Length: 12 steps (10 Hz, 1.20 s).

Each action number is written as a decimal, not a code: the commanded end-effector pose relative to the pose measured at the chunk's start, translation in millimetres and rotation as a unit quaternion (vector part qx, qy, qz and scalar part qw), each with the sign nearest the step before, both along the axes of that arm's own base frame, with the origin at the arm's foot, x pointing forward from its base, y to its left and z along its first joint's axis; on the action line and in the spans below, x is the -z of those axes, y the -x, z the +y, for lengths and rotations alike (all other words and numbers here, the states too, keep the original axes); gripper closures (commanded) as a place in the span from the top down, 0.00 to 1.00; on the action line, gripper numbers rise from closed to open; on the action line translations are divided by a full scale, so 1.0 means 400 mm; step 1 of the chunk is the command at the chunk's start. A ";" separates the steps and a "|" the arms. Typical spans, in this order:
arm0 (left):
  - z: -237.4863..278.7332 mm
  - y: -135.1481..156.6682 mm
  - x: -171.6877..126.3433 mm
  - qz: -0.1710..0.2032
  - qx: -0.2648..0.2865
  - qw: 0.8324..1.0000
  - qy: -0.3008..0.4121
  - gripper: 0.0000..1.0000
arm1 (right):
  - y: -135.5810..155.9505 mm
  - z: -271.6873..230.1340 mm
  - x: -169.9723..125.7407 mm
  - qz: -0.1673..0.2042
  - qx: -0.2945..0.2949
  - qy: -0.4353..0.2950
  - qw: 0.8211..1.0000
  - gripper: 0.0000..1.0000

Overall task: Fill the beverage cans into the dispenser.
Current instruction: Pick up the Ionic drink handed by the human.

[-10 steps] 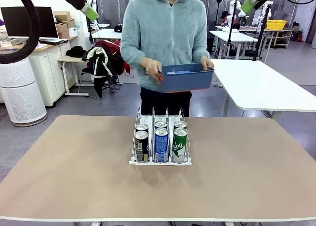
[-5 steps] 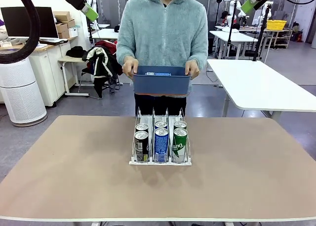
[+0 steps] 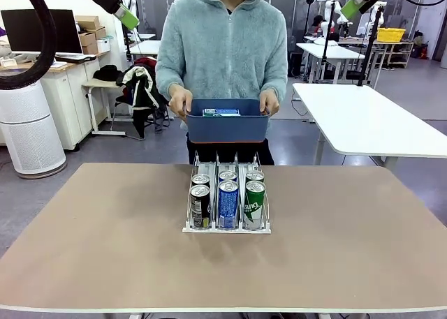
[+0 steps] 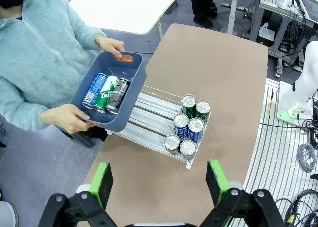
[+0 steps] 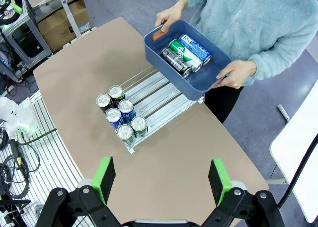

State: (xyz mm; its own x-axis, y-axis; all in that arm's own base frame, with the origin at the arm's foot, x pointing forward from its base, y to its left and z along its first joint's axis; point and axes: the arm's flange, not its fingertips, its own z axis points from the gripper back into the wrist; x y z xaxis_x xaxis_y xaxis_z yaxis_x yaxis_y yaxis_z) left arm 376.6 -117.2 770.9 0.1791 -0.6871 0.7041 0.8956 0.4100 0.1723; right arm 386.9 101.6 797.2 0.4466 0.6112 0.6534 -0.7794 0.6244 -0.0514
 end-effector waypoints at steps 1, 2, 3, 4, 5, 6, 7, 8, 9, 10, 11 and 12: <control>0.003 -0.001 0.000 0.001 -0.001 1.000 0.001 1.00 | -0.001 -0.004 0.002 -0.001 -0.004 -0.001 1.000 1.00; 0.003 -0.001 0.000 0.001 -0.001 1.000 0.001 1.00 | -0.001 -0.004 0.002 -0.001 -0.004 -0.001 1.000 1.00; 0.003 -0.001 0.000 0.001 -0.001 1.000 0.001 1.00 | -0.001 -0.004 0.002 -0.001 -0.004 -0.001 1.000 1.00; 0.003 -0.001 0.000 0.001 -0.001 1.000 0.001 1.00 | -0.001 -0.004 0.002 -0.001 -0.004 -0.001 1.000 1.00; 0.003 -0.001 0.000 0.001 -0.001 1.000 0.001 1.00 | -0.001 -0.004 0.002 -0.001 -0.004 -0.001 1.000 1.00; 0.003 -0.001 0.000 0.001 -0.001 1.000 0.001 1.00 | -0.001 -0.004 0.002 -0.001 -0.004 -0.001 1.000 1.00; 0.003 -0.001 0.000 0.001 -0.001 1.000 0.001 1.00 | -0.001 -0.004 0.002 -0.001 -0.004 -0.001 1.000 1.00; 0.003 -0.001 0.000 0.001 -0.001 1.000 0.001 1.00 | -0.001 -0.004 0.002 -0.001 -0.004 -0.001 1.000 1.00; 0.003 -0.001 0.000 0.001 -0.001 1.000 0.001 1.00 | -0.001 -0.004 0.002 -0.001 -0.004 -0.001 1.000 1.00; 0.003 -0.001 0.000 0.001 -0.001 1.000 0.001 1.00 | -0.001 -0.004 0.002 -0.001 -0.004 -0.001 1.000 1.00; 0.003 -0.001 0.000 0.001 -0.001 1.000 0.001 1.00 | -0.001 -0.004 0.002 -0.001 -0.004 -0.001 1.000 1.00; 0.003 -0.001 0.000 0.001 -0.001 1.000 0.001 1.00 | -0.001 -0.004 0.002 -0.001 -0.004 -0.001 1.000 1.00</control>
